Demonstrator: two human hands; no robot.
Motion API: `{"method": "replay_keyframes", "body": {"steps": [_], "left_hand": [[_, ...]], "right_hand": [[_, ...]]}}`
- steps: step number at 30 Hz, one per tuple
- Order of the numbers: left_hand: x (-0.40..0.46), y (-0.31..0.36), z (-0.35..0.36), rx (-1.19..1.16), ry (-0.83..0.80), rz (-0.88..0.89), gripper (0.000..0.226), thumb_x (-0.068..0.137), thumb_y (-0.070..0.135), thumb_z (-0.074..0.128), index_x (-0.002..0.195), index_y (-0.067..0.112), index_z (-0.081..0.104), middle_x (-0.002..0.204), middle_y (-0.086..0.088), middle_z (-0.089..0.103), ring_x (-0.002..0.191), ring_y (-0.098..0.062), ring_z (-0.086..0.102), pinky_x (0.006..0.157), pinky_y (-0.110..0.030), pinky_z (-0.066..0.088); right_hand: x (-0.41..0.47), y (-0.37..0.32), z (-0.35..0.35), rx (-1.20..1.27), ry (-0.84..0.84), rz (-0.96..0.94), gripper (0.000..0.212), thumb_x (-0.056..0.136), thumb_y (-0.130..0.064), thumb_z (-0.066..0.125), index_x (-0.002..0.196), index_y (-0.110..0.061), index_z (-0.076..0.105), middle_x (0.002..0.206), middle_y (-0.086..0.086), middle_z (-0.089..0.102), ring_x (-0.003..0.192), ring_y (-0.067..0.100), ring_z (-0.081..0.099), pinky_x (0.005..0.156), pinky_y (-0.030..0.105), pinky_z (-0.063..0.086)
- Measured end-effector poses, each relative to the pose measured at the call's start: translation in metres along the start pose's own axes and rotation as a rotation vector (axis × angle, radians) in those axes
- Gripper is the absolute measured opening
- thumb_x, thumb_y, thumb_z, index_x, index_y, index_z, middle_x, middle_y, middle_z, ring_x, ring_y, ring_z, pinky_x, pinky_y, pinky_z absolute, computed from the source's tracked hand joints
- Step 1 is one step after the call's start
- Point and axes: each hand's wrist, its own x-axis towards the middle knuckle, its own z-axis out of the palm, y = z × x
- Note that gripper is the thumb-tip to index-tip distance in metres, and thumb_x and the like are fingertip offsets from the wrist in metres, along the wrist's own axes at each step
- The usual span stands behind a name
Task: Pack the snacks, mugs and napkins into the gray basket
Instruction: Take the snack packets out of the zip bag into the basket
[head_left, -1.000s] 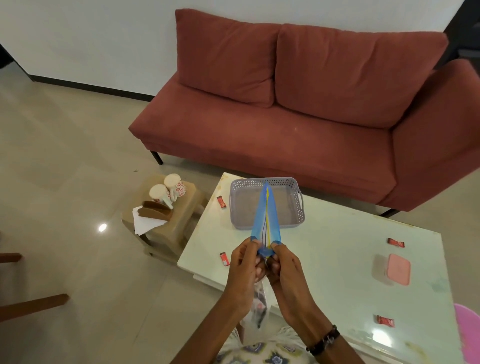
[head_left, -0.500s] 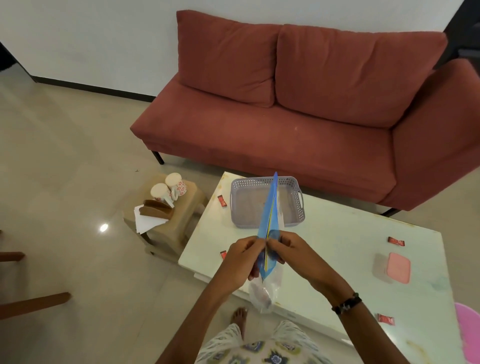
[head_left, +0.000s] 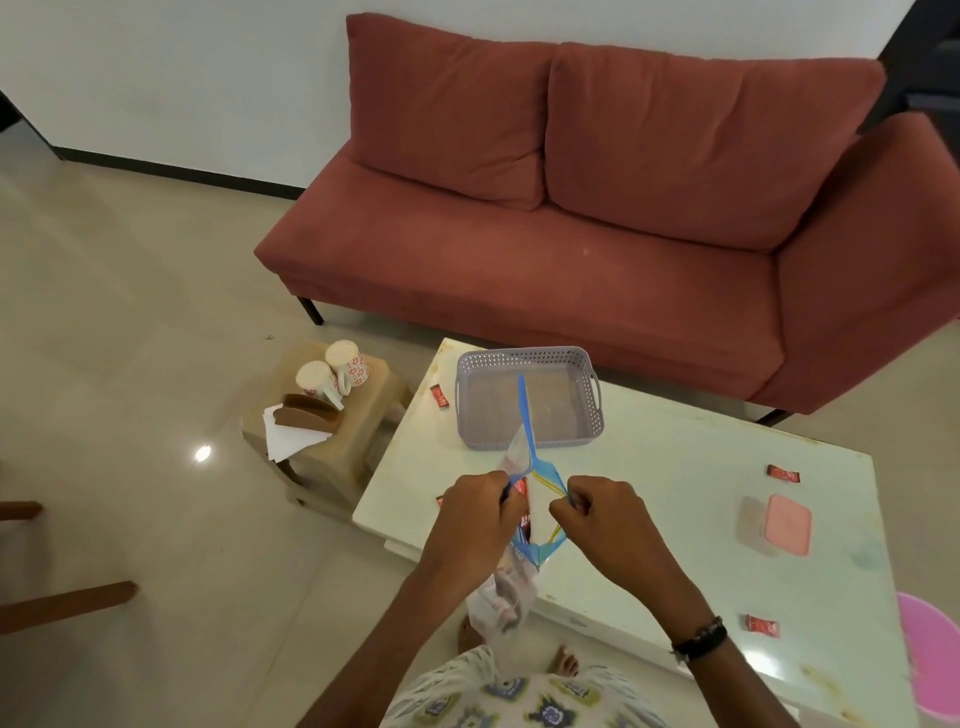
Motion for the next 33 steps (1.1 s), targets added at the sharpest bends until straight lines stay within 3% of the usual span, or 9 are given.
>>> {"method": "replay_keyframes", "body": {"steps": [3, 8, 13, 16, 18, 20, 25, 30, 33], "left_hand": [[-0.003, -0.004, 0.001, -0.093, -0.047, -0.028, 0.043, 0.095, 0.023, 0.047, 0.053, 0.020, 0.035, 0.052, 0.004, 0.043, 0.047, -0.009, 0.041, 0.045, -0.010, 0.034], [-0.008, -0.005, 0.004, -0.141, -0.169, -0.068, 0.038, 0.094, 0.026, 0.047, 0.058, 0.021, 0.039, 0.060, -0.001, 0.050, 0.063, -0.014, 0.052, 0.056, -0.017, 0.037], [-0.008, -0.011, -0.002, 0.245, -0.052, 0.002, 0.032, 0.095, 0.039, 0.039, 0.081, 0.013, 0.048, 0.087, -0.009, 0.065, 0.069, -0.018, 0.055, 0.061, -0.027, 0.038], [-0.002, -0.008, 0.003, 0.268, 0.033, 0.092, 0.029, 0.097, 0.035, 0.036, 0.097, 0.011, 0.052, 0.096, -0.005, 0.064, 0.076, -0.018, 0.056, 0.063, -0.024, 0.036], [0.004, -0.005, 0.008, 0.264, 0.012, 0.097, 0.029, 0.098, 0.030, 0.034, 0.098, 0.009, 0.054, 0.099, -0.007, 0.064, 0.084, -0.022, 0.060, 0.065, -0.027, 0.038], [0.006, -0.004, 0.013, 0.240, 0.008, 0.081, 0.028, 0.098, 0.028, 0.034, 0.094, 0.008, 0.054, 0.097, -0.009, 0.065, 0.084, -0.023, 0.060, 0.065, -0.027, 0.037], [0.000, -0.018, 0.011, 0.119, 0.103, 0.041, 0.021, 0.094, 0.025, 0.044, 0.079, 0.011, 0.047, 0.078, -0.008, 0.060, 0.067, -0.020, 0.052, 0.060, -0.029, 0.037], [-0.001, -0.020, 0.009, 0.059, 0.062, 0.159, 0.019, 0.094, 0.022, 0.046, 0.077, 0.013, 0.045, 0.074, -0.008, 0.057, 0.064, -0.016, 0.045, 0.060, -0.023, 0.034], [-0.002, -0.018, 0.013, 0.066, 0.072, 0.158, 0.023, 0.095, 0.027, 0.045, 0.084, 0.008, 0.052, 0.081, -0.009, 0.063, 0.068, -0.019, 0.054, 0.062, -0.028, 0.043]], "right_hand": [[-0.001, 0.004, -0.003, -0.094, -0.077, 0.036, 0.036, 0.084, -0.027, 0.054, 0.058, -0.016, 0.033, 0.057, 0.003, 0.042, 0.055, 0.018, 0.036, 0.053, 0.030, 0.030], [0.015, -0.015, 0.003, -0.196, -0.009, -0.051, 0.023, 0.089, -0.037, 0.057, 0.093, -0.015, 0.055, 0.090, 0.002, 0.065, 0.077, 0.021, 0.059, 0.064, 0.027, 0.043], [0.020, -0.014, 0.006, -0.123, 0.016, -0.105, 0.013, 0.085, -0.024, 0.065, 0.085, -0.011, 0.066, 0.087, 0.005, 0.071, 0.073, 0.015, 0.058, 0.064, 0.020, 0.040], [0.012, -0.012, 0.011, -0.083, -0.004, -0.130, 0.013, 0.084, -0.026, 0.066, 0.080, -0.013, 0.067, 0.080, 0.001, 0.072, 0.067, 0.013, 0.058, 0.057, 0.014, 0.038], [0.009, -0.011, 0.014, -0.090, 0.003, -0.109, 0.014, 0.085, -0.026, 0.063, 0.081, -0.013, 0.066, 0.080, 0.001, 0.072, 0.070, 0.017, 0.062, 0.062, 0.022, 0.047], [0.007, -0.009, 0.012, -0.065, 0.021, -0.067, 0.013, 0.084, -0.026, 0.063, 0.079, -0.014, 0.066, 0.078, 0.000, 0.071, 0.072, 0.017, 0.064, 0.065, 0.026, 0.049], [-0.001, 0.012, -0.010, -0.159, 0.140, 0.087, 0.014, 0.081, -0.022, 0.060, 0.070, -0.018, 0.053, 0.071, -0.001, 0.064, 0.069, 0.022, 0.058, 0.058, 0.028, 0.035], [0.008, 0.013, -0.014, -0.192, 0.036, 0.138, 0.018, 0.085, -0.033, 0.059, 0.097, -0.019, 0.061, 0.096, 0.000, 0.067, 0.093, 0.026, 0.063, 0.078, 0.032, 0.047], [0.024, -0.002, -0.005, -0.169, 0.074, 0.085, 0.022, 0.088, -0.033, 0.058, 0.101, -0.014, 0.061, 0.099, 0.005, 0.067, 0.093, 0.029, 0.063, 0.079, 0.033, 0.047]]}}
